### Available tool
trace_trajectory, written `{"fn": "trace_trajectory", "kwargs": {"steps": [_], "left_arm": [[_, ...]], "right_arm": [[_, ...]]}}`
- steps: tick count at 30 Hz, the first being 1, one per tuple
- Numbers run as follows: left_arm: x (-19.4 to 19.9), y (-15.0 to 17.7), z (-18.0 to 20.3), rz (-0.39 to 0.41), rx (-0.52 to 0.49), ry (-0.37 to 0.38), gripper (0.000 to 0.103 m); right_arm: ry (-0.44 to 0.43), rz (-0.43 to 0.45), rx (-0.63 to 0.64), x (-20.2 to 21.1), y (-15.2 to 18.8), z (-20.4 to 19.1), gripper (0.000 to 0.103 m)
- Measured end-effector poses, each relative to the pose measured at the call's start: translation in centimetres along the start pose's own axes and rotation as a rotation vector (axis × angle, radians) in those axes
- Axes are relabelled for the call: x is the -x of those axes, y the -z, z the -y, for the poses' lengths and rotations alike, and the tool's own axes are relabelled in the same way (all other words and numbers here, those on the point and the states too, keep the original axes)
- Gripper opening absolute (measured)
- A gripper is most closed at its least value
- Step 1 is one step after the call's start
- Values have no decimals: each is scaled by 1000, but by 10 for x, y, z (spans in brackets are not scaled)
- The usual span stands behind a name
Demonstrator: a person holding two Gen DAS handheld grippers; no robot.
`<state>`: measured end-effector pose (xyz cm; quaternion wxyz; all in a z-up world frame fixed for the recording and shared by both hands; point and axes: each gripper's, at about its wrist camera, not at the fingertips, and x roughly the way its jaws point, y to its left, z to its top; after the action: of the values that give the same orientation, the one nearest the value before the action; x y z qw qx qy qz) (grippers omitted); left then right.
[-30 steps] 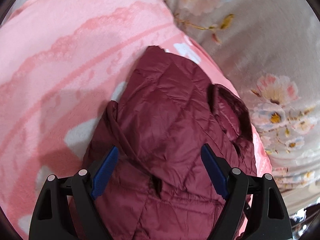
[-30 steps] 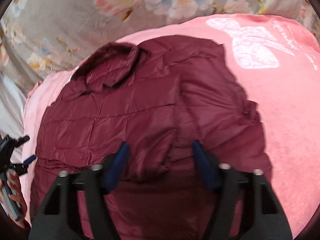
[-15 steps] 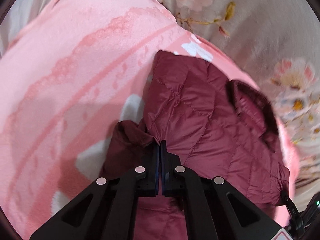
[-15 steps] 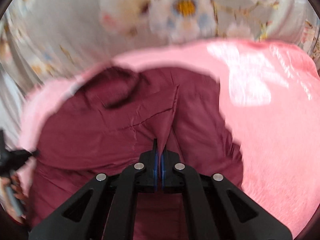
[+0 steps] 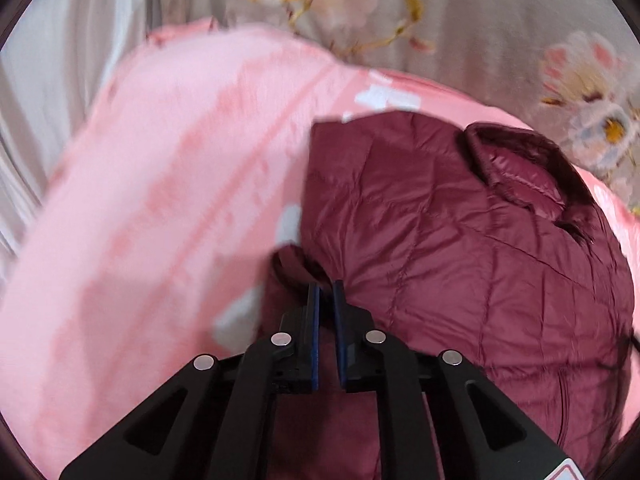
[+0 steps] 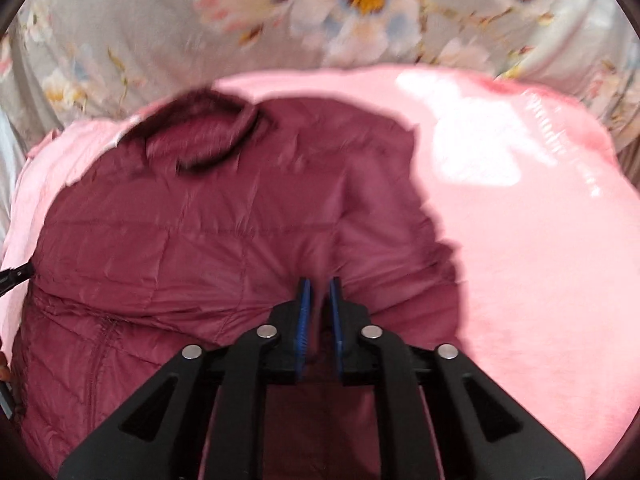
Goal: Fold large clothes
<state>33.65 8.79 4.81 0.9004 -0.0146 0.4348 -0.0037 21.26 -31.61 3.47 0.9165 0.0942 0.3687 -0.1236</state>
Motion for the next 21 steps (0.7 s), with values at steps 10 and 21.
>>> {"fn": "trace_trajectory", "kwargs": {"steps": [10,21], "left_arm": [[10,-39,103,48,-123,76,27],[-53,9,135,-4,-212,32,27]], "right_arm": [[-177,-40,27,-28,-48,-75,13],[-194,-121,22,-81,-3,-84,9]]}}
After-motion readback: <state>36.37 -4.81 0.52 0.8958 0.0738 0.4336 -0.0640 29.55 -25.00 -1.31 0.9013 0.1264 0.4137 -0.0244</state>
